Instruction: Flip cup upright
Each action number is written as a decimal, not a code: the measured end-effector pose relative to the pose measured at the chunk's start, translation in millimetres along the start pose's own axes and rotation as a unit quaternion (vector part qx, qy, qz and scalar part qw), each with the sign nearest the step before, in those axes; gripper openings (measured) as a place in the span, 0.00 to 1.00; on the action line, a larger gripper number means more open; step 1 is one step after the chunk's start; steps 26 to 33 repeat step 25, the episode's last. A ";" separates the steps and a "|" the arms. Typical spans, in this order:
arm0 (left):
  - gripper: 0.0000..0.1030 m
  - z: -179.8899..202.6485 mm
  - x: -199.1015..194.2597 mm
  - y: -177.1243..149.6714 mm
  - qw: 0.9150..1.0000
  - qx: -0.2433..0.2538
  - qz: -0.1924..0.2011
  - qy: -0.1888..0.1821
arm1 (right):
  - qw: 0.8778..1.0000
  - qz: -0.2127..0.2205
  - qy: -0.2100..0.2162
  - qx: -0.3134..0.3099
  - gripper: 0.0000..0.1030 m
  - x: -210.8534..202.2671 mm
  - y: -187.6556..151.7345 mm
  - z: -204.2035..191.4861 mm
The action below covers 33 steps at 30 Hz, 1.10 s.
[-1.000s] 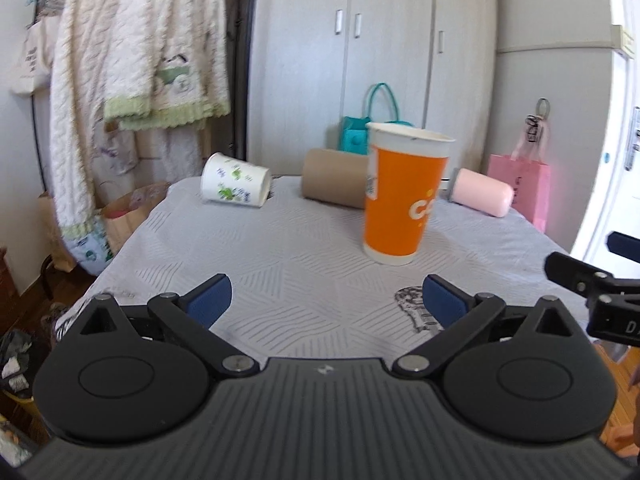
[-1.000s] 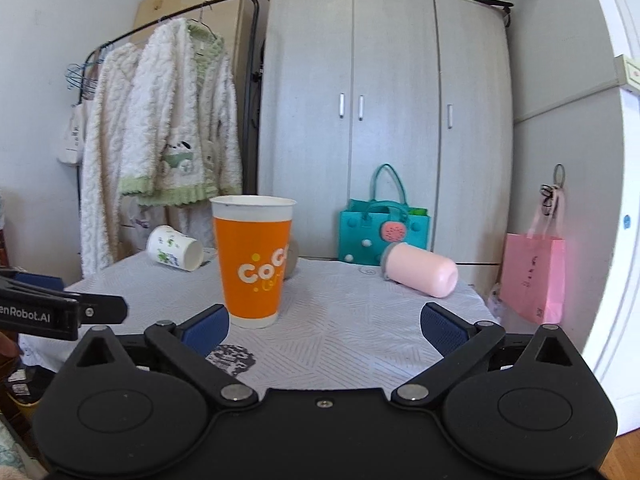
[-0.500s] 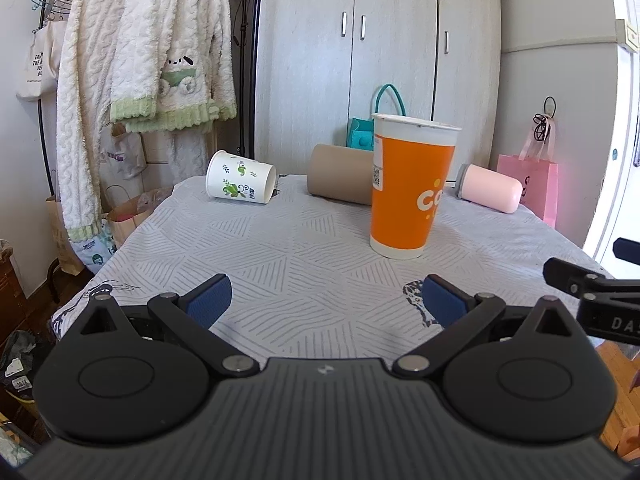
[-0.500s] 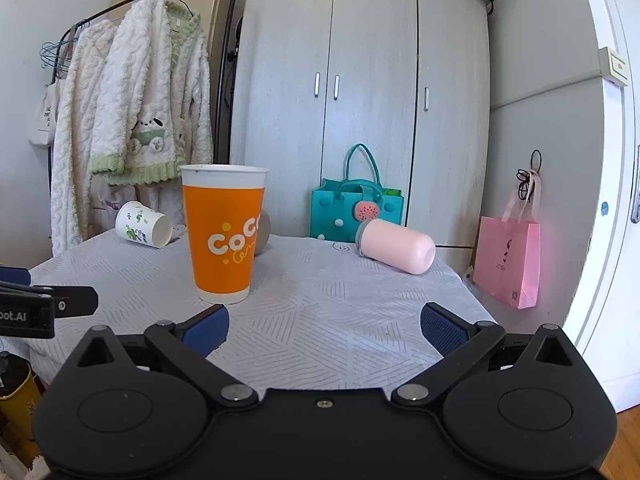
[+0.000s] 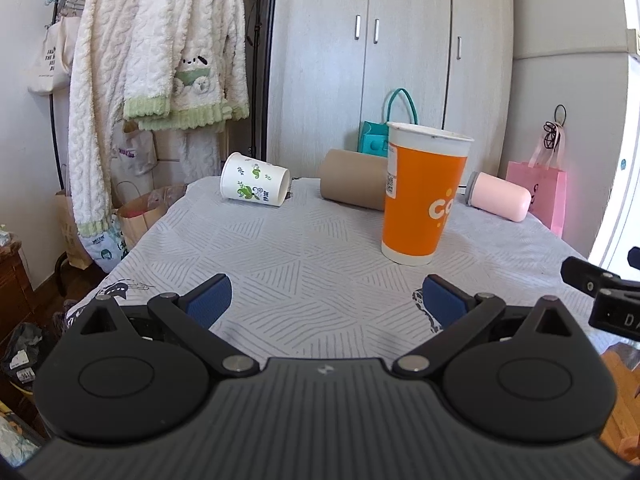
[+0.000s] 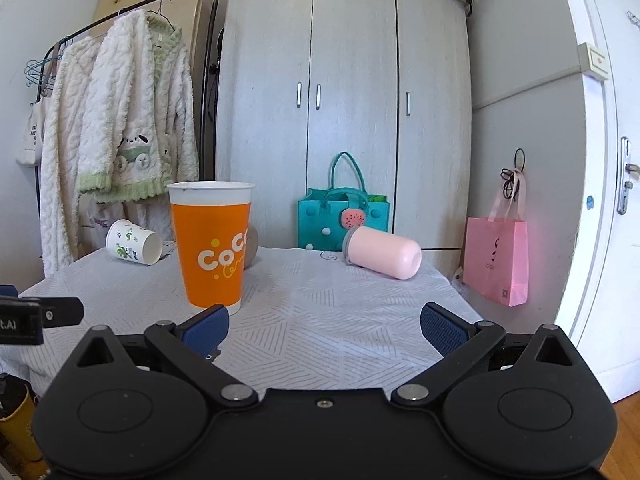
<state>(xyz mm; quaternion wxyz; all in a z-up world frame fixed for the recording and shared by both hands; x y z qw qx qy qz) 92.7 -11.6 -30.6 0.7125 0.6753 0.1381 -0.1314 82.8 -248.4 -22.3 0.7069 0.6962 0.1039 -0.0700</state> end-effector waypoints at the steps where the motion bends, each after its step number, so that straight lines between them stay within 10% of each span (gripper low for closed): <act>1: 1.00 -0.8 -0.3 0.3 1.000 0.000 0.002 0.003 | 1.000 0.001 0.000 0.002 1.00 -0.5 -0.1 0.2; 33: 1.00 -1.9 -3.5 2.2 1.000 0.021 0.015 0.011 | 1.000 0.005 -0.002 0.005 1.00 -1.4 0.1 0.6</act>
Point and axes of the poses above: each gripper's, at about its wrist camera, not at the fingertips, and x roughly the way its jaws point, z to its right, y to its top, the point moved 9 cm from there along x, roughly the way its jaws point, and after that the axes turned 4 degrees about y, right-handed, at the moved point
